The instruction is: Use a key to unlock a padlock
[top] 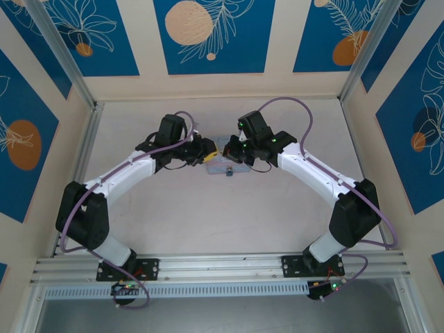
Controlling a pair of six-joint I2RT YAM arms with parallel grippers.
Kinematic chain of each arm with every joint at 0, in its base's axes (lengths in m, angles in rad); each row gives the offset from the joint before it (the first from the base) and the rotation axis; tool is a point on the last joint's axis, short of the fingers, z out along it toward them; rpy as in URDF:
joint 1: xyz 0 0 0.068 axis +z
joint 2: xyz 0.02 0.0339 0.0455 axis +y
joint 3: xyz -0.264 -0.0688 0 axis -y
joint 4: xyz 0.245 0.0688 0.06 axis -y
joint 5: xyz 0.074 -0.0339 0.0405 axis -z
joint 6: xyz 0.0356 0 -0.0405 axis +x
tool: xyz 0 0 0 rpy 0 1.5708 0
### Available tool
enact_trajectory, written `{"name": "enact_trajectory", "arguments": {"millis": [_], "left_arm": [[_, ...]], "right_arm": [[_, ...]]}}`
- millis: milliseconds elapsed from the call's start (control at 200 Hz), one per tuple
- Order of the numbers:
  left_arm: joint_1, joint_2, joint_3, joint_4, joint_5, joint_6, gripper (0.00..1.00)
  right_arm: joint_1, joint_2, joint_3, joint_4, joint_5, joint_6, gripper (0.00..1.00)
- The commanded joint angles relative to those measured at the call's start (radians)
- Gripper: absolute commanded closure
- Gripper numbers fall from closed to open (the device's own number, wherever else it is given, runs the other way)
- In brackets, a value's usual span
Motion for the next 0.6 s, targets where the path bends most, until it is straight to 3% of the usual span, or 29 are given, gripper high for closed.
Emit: {"name": "enact_trajectory", "arguments": {"millis": [0,400,455,595], "left_arm": [[-0.011,-0.018,0.005,0.006,-0.011,0.016,0.82],[-0.01,-0.024,-0.007,0.018,-0.013,0.013,0.98],[-0.011,-0.025,-0.003,0.006,-0.018,0.018,0.9],[-0.009,-0.045,0.017,-0.069,-0.059,0.065,0.5]], "right_arm": [[-0.007,-0.003,0.011,0.0,-0.024,0.014,1.0],[-0.008,-0.005,-0.001,0.006,-0.032,0.019,1.0],[-0.008,-0.005,-0.003,-0.001,-0.037,0.016,1.0],[0.001,-0.041,-0.06,-0.034,-0.032,-0.008,1.0]]}}
